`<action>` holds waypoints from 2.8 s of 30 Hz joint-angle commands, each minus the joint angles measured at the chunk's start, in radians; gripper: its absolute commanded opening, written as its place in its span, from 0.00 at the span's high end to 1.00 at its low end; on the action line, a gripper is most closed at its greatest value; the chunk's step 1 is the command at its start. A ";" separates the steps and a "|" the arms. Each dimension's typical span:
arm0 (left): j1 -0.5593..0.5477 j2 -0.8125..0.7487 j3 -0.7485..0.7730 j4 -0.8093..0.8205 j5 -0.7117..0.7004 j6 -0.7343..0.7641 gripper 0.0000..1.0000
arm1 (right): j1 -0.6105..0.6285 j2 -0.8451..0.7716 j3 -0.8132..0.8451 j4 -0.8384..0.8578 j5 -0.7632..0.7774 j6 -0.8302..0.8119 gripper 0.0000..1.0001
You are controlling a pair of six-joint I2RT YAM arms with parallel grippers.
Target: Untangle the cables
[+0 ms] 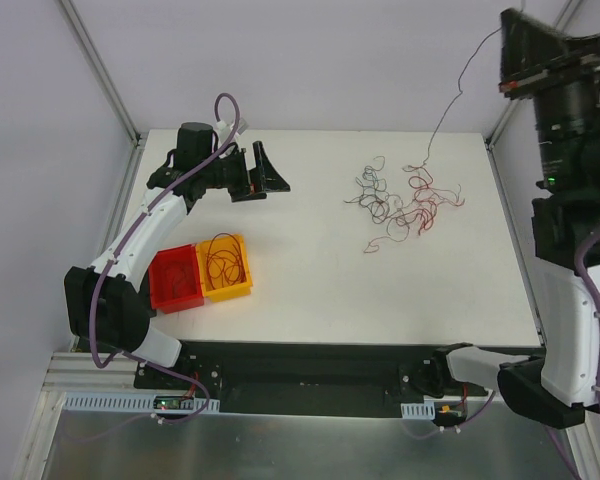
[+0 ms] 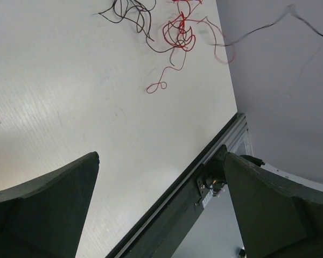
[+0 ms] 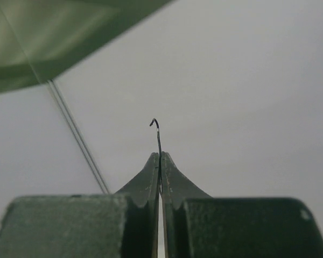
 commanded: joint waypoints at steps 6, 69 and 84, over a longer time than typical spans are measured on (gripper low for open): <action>0.007 -0.033 0.010 0.035 0.024 0.000 0.01 | 0.003 0.242 0.409 0.174 0.073 0.043 1.00; -0.472 0.229 -0.069 -0.026 -0.538 0.260 0.05 | 0.059 0.051 -1.339 0.405 -0.231 0.120 0.42; -0.535 0.552 0.200 -0.149 -0.611 0.530 0.01 | -0.064 -0.029 -1.442 0.507 -0.292 0.195 0.42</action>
